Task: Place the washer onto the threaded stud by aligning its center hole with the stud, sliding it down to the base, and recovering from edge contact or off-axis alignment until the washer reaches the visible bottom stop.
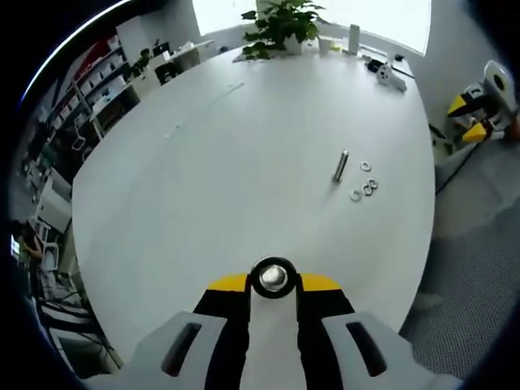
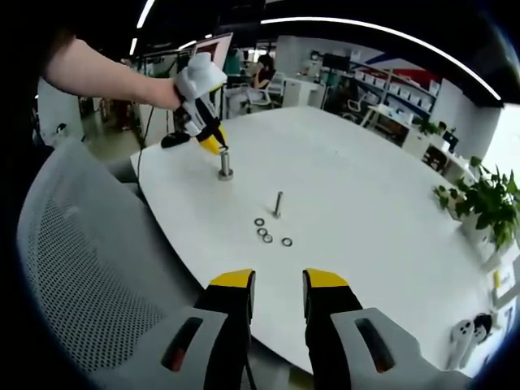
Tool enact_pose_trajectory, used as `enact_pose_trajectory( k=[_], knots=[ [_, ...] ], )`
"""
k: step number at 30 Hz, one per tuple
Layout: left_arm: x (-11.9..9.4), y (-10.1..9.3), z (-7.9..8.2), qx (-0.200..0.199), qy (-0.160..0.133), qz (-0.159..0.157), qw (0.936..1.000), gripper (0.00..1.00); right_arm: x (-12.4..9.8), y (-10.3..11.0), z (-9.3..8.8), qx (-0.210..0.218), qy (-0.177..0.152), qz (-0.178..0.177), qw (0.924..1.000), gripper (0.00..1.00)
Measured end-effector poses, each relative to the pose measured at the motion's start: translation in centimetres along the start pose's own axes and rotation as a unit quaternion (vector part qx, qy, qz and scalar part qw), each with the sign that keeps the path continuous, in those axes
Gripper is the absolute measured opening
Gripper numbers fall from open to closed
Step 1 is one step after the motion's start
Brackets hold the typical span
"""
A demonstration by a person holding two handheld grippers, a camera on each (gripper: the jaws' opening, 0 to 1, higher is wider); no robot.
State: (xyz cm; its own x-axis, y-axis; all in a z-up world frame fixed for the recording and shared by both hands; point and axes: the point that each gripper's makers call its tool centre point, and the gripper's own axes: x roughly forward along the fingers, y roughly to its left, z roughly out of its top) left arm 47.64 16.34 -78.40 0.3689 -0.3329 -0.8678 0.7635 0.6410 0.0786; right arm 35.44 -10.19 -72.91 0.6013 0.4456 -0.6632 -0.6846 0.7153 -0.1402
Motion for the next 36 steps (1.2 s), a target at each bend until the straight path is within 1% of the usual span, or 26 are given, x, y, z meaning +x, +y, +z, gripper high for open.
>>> enact_pose_trajectory(
  k=[3, 4, 8, 17, 26, 30, 34, 36],
  knots=[
    [0.2, 0.1, -0.2, 0.006, 0.006, -0.001, 1.0, 0.19, 0.0, 0.0, 0.0, 0.0, 0.0, 0.0, 1.0, 0.26],
    [0.2, 0.3, -0.1, 0.016, 0.007, 0.004, 0.9998, 0.19, 0.0, 0.0, 0.0, 0.0, 0.001, 0.0, 1.0, 0.26],
    [0.3, 0.0, -0.2, 0.014, 0.009, 0.0, 0.9999, 0.19, 0.0, 0.0, 0.0, 0.001, 0.001, -0.001, 1.0, 0.26],
    [1.1, 0.0, -0.3, 0.021, 0.019, -0.007, 0.9996, 0.19, 0.1, -0.1, -0.1, 0.001, 0.003, -0.002, 1.0, 0.26],
    [2.8, -0.2, -1.4, 0.025, 0.034, -0.014, 0.999, 0.19, 0.1, -0.2, -0.3, 0.003, 0.008, -0.004, 1.0, 0.26],
    [3.7, -0.4, -1.8, 0.043, 0.046, -0.018, 0.9979, 0.19, 0.1, -0.3, -0.4, 0.003, 0.011, -0.008, 0.9999, 0.26],
    [4.7, -0.2, -2.4, 0.043, 0.054, -0.021, 0.9974, 0.19, 0.0, -0.4, -0.5, 0.006, 0.012, -0.012, 0.9998, 0.26],
    [4.9, -0.3, -2.4, 0.041, 0.055, -0.023, 0.9974, 0.19, 0.1, -0.4, -0.6, 0.005, 0.015, -0.012, 0.9998, 0.26]
  ],
)
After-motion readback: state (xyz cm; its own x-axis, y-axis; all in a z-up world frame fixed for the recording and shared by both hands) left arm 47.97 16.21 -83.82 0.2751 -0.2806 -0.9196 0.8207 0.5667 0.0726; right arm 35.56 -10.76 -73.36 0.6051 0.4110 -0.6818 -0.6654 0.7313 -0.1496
